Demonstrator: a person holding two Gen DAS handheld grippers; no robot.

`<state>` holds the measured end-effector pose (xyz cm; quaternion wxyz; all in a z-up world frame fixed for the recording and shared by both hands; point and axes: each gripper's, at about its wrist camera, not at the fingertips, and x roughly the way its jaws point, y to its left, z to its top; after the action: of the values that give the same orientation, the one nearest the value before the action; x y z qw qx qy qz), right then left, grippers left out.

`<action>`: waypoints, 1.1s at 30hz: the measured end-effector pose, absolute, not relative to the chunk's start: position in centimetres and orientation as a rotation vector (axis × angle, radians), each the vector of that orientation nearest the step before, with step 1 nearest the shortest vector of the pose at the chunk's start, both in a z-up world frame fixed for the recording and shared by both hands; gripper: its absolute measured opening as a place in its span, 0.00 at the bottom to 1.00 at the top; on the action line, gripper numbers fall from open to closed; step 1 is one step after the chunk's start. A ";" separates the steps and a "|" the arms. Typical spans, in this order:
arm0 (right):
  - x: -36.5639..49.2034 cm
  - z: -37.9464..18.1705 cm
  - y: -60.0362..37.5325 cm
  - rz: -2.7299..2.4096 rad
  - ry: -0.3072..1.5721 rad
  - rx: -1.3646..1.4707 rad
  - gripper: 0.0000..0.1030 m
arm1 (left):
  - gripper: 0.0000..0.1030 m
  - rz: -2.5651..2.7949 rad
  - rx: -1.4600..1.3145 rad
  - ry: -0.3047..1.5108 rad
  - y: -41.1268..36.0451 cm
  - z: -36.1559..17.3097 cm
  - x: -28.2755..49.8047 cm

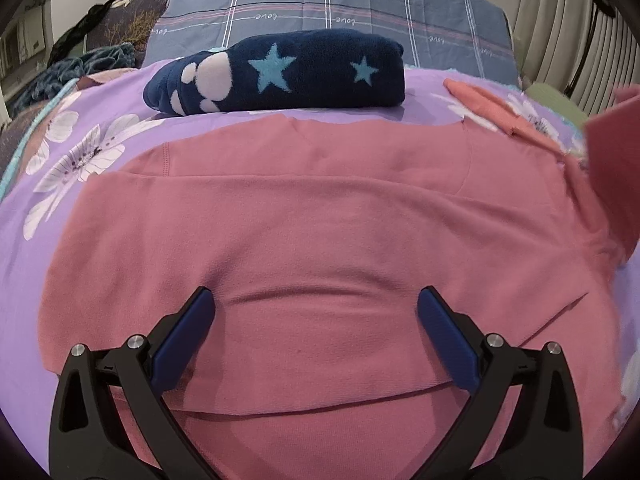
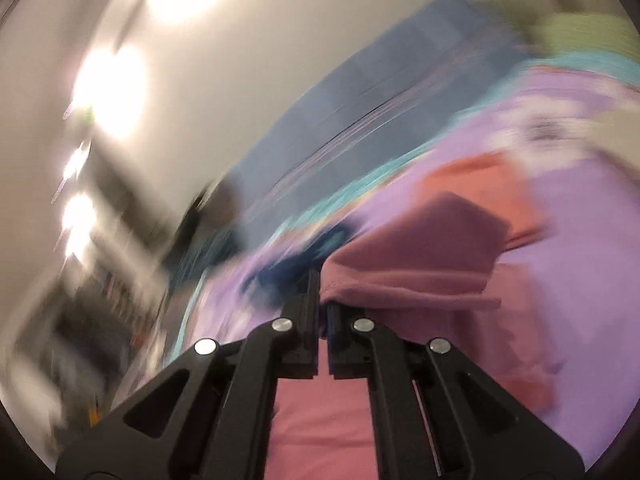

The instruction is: Fold small clothes

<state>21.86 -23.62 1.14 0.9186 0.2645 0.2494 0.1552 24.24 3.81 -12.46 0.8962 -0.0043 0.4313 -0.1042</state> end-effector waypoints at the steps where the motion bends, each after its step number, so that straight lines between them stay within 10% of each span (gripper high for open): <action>1: 22.5 0.4 -20.9 0.368 0.558 0.482 0.03 | 0.99 -0.228 -0.030 0.890 4.1 -12.4 24.2; 7: 24.1 -9.6 -12.1 0.400 0.921 0.195 0.09 | 0.99 -0.300 -0.172 0.867 5.9 -12.2 24.2; 13: 23.0 -9.3 -13.7 0.436 0.891 0.278 0.30 | 0.97 -0.308 -0.186 0.855 6.0 -12.0 24.1; 21: 27.0 -9.7 -14.1 0.388 0.934 0.377 0.31 | 0.93 -0.336 -0.310 0.830 7.5 -11.7 23.8; 25: 29.7 -9.9 -13.2 0.418 0.983 0.490 0.09 | 0.88 -0.404 -0.426 0.828 9.0 -11.2 23.5; 33: 24.4 -9.1 -8.6 0.662 0.988 0.257 0.18 | 0.85 -0.629 -0.613 0.875 9.2 -11.3 23.5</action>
<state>24.42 -8.57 -9.07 0.8206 0.1205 0.4642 0.3109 23.53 9.17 -11.30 0.8140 -0.2875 0.4099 -0.2947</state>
